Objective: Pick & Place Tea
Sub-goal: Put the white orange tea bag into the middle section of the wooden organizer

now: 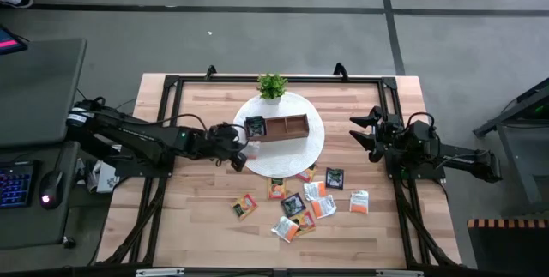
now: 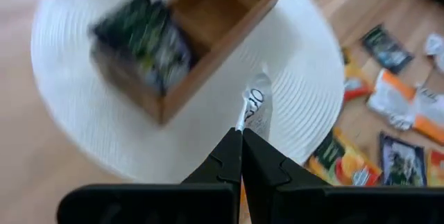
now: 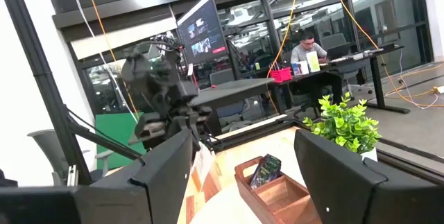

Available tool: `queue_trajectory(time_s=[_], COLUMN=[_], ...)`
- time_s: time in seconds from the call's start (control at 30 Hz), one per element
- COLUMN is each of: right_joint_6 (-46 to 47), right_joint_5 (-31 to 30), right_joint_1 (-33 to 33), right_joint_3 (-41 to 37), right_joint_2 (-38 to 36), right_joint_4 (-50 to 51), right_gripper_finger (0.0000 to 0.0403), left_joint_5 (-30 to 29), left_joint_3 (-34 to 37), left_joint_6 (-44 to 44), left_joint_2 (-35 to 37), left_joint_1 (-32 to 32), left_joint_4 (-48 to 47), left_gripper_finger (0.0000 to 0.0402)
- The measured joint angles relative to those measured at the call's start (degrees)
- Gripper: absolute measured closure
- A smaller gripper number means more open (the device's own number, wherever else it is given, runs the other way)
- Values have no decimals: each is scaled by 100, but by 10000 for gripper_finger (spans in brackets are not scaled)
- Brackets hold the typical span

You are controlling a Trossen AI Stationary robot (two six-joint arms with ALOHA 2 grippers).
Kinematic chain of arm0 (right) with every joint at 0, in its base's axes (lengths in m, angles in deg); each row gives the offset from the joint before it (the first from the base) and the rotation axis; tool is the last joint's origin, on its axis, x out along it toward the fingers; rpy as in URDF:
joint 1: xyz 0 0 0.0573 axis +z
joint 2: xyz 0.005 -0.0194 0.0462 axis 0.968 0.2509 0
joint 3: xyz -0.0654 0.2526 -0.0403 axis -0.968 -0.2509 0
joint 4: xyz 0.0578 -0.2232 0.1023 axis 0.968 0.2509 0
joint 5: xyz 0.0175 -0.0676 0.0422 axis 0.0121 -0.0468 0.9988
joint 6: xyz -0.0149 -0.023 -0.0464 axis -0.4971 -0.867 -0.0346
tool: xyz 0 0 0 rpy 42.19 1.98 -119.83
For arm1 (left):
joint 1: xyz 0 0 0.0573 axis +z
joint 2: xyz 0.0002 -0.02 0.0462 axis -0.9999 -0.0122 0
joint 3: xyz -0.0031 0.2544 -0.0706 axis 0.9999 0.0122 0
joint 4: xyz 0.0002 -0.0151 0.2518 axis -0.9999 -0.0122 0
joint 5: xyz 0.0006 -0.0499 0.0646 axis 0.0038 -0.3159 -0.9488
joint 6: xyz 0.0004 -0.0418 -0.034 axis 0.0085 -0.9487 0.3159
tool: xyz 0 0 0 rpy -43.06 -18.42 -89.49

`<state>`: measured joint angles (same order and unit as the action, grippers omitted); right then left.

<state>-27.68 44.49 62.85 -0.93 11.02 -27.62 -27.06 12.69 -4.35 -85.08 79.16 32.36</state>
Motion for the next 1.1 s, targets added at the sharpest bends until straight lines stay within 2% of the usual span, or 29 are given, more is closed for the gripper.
queue_trajectory(time_s=[0.3, 0.4, 0.53, 0.83, 1.1], right_joint_6=[0, 0, 0, 0, 0], right_joint_5=[1, 1, -1, -1, 1], right_joint_1=[0, 2, 2, 0, 0], right_joint_3=[-1, -1, 1, 1, 1], right_joint_2=[-1, 1, -1, -1, -1], right_joint_4=[0, 0, 0, 31, 31], right_gripper_finger=[153, 153, 153, 153, 153], left_joint_5=[-1116, -1227, -1176, -640, -620], left_joint_3=[-167, -168, -169, -169, -168], left_joint_6=[1410, 1914, 2405, 3490, 3366], left_joint_2=[0, -39, -192, -624, -1131], left_joint_1=[107, 239, 413, 749, 1094], left_joint_4=[954, 1237, 1512, 2667, 3575], left_gripper_finger=[401, 401, 401, 401, 401])
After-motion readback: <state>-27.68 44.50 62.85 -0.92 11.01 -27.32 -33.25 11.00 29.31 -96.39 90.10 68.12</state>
